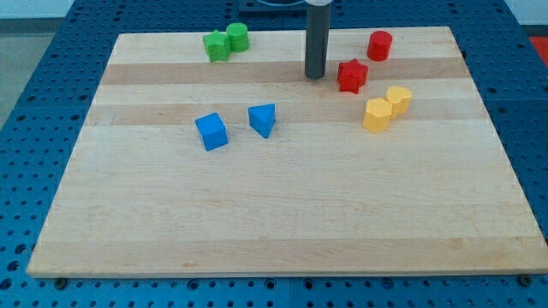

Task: Slide the blue cube to the blue triangle

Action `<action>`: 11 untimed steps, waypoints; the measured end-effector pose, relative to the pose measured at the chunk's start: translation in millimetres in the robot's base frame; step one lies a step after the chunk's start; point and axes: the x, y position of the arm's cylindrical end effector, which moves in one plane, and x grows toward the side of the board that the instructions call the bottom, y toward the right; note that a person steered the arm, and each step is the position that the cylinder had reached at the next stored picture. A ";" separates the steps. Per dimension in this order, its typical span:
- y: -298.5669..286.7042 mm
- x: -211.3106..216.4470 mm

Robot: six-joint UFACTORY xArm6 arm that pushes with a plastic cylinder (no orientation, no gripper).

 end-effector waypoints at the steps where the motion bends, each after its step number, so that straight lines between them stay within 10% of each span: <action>1: 33.0 0.1; 6: 35.9 25.8; 11: 60.6 175.6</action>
